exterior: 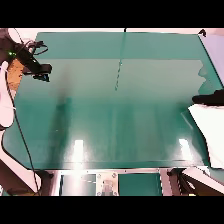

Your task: Fold the shirts.

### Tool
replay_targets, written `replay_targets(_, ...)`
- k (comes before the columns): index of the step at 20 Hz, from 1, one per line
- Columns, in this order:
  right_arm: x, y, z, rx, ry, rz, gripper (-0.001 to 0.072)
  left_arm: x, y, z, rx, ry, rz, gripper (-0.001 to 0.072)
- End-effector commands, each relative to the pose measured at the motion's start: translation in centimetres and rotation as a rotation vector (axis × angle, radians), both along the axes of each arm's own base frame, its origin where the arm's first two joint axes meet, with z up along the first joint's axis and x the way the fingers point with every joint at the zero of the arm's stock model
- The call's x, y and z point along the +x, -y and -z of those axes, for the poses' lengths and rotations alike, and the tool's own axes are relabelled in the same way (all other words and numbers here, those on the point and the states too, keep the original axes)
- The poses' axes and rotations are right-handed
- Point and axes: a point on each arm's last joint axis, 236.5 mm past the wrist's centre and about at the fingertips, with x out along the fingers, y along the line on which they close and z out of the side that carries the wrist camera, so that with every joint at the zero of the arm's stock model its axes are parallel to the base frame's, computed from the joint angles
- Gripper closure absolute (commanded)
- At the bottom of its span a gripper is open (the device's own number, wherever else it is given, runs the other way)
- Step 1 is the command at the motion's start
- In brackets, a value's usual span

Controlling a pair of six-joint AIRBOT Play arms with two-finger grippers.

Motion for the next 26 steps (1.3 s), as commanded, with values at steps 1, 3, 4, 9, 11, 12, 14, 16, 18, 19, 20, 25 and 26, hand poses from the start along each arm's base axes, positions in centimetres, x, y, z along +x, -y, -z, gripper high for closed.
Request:
replay_targets(1,-5.8,0.4,3.5,0.052,-0.189,0.169,0.0697,-0.2,0.0,0.0,-0.001,-0.008,0.002,0.068)
replay_targets(3,-9.1,0.5,5.6,0.07,-0.288,0.263,0.0697,-0.5,0.0,0.0,-0.002,-0.02,0.005,0.068)
replay_targets(4,-10.7,0.5,6.8,0.079,-0.336,0.296,0.0697,-0.6,0.0,0.0,-0.003,-0.025,0.006,0.068)
replay_targets(9,-17.5,-0.4,14.2,0.231,-0.522,0.422,0.0696,-0.6,0.2,0.0,-0.009,-0.024,0.014,0.068)
replay_targets(11,-18.9,-1.2,17.2,0.301,-0.545,0.452,0.0696,-0.6,0.5,-0.1,-0.023,-0.021,0.017,0.068)
replay_targets(12,-19.4,-1.5,18.7,0.327,-0.552,0.466,0.0695,-0.5,0.7,-0.1,-0.031,-0.017,0.017,0.068)
replay_targets(14,-19.8,-2.0,20.8,0.366,-0.565,0.474,0.0188,-0.5,0.8,-0.1,-0.035,-0.016,0.018,0.068)
replay_targets(16,-19.8,-2.0,20.9,0.377,-0.57,0.469,0.0062,-0.5,0.9,-0.2,-0.038,-0.016,0.021,0.068)
replay_targets(18,-19.0,-1.6,19.3,0.362,-0.538,0.462,0.0063,-0.5,1.1,-0.2,-0.047,-0.016,0.025,0.068)
replay_targets(19,-17.8,-1.2,17.9,0.356,-0.485,0.451,0.0063,-0.5,1.4,-0.3,-0.06,-0.014,0.034,0.068)
replay_targets(20,-16.0,-1.0,16.3,0.349,-0.416,0.428,0.0064,-0.5,1.9,-0.6,-0.081,-0.008,0.039,0.068)
replay_targets(25,-2.8,-3.8,9.7,0.248,-0.105,0.096,0.0696,-0.8,4.9,-4.6,-0.202,0.102,0.049,0.068)
replay_targets(26,-0.5,-5.7,9.6,0.219,-0.105,-0.005,0.0696,-1.6,5.0,-5.0,-0.203,0.107,0.045,0.068)
